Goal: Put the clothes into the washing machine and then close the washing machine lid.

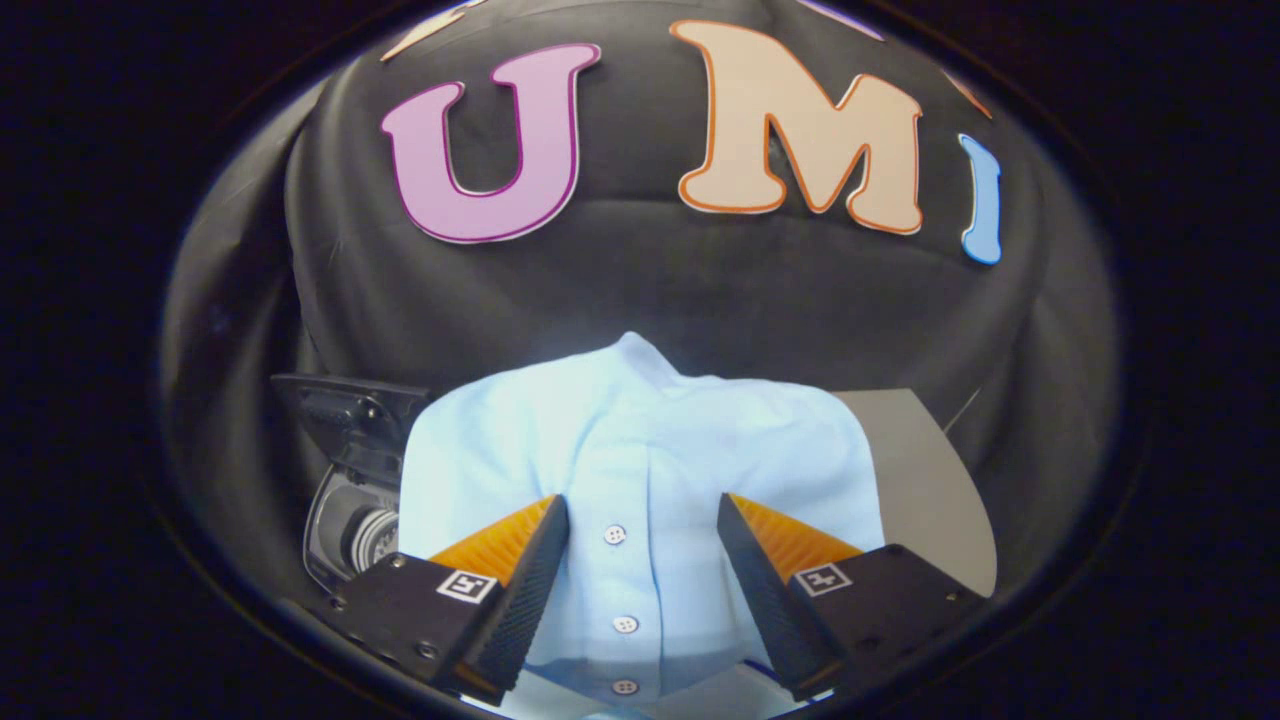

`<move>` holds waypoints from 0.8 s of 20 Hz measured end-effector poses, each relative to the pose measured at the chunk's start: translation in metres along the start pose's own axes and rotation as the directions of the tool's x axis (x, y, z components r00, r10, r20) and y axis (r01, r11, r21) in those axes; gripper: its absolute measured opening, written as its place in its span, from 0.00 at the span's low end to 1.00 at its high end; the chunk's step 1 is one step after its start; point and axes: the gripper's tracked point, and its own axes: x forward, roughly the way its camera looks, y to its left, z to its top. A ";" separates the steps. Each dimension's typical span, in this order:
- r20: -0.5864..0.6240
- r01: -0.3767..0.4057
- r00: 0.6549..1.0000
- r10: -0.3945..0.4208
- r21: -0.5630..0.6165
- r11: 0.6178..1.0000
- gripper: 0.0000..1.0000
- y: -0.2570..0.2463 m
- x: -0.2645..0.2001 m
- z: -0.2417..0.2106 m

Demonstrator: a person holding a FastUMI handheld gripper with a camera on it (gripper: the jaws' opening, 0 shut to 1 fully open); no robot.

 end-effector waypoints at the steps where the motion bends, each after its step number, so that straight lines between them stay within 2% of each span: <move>1: 0.009 -0.004 1.000 0.004 -0.004 1.000 0.92 0.002 -0.001 0.001; 3: 0.006 -0.011 1.000 0.012 -0.022 1.000 0.82 0.008 -0.002 0.000; 10: 0.024 0.010 1.000 -0.008 -0.090 0.996 0.24 0.020 -0.004 0.002; 16: 0.042 0.059 0.998 -0.054 -0.136 0.989 0.03 0.021 -0.005 0.003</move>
